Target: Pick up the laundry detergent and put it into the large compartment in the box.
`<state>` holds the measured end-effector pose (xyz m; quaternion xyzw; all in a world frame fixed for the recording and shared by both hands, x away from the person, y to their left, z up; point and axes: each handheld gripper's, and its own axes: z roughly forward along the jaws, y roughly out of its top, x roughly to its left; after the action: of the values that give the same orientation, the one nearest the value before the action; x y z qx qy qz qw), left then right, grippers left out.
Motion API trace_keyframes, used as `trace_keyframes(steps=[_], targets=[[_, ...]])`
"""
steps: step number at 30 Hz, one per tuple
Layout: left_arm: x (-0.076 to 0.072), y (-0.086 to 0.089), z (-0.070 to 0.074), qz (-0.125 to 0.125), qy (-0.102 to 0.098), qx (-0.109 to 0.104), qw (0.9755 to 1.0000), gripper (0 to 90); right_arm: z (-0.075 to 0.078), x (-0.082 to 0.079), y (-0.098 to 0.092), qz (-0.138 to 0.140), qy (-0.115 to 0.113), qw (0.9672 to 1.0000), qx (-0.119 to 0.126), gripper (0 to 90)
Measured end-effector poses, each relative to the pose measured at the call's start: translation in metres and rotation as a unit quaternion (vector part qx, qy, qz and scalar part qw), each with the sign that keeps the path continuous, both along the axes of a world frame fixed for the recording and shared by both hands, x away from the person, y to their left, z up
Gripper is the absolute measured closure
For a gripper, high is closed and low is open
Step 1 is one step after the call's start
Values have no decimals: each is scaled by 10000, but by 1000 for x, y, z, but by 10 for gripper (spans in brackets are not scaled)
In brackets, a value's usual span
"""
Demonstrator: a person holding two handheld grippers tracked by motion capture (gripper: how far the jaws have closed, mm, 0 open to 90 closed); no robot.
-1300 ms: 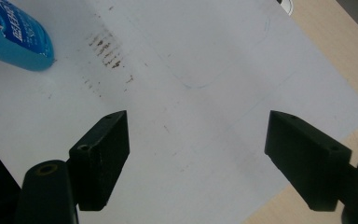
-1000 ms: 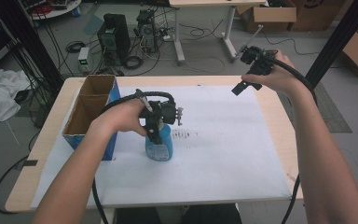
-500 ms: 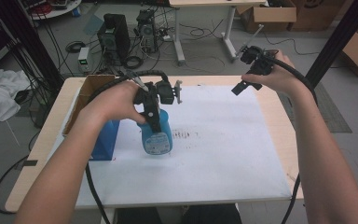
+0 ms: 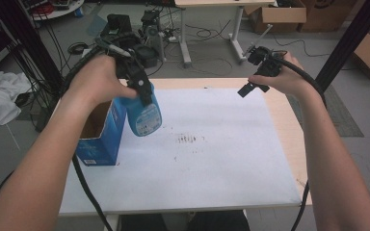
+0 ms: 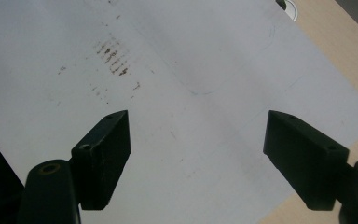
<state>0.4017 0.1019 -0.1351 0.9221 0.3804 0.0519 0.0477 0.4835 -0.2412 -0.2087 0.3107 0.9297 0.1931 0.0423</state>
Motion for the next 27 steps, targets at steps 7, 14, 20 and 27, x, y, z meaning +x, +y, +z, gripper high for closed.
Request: trace_keyframes(steps=[7, 14, 20, 27], targets=[[11, 41, 25, 1657, 26, -211, 9859, 375, 0, 0, 2, 26, 27, 10000, 33, 225], [17, 79, 37, 2728, -122, -4, 9620, 375, 1, 0, 1, 21, 27, 10000, 57, 228], [17, 104, 37, 3297, -195, 26, 9439, 376, 0, 0, 2, -10, 58, 10000, 75, 228], [15, 124, 35, 3735, -206, -61, 9274, 376, 1, -1, 1, 18, 43, 10000, 69, 230]])
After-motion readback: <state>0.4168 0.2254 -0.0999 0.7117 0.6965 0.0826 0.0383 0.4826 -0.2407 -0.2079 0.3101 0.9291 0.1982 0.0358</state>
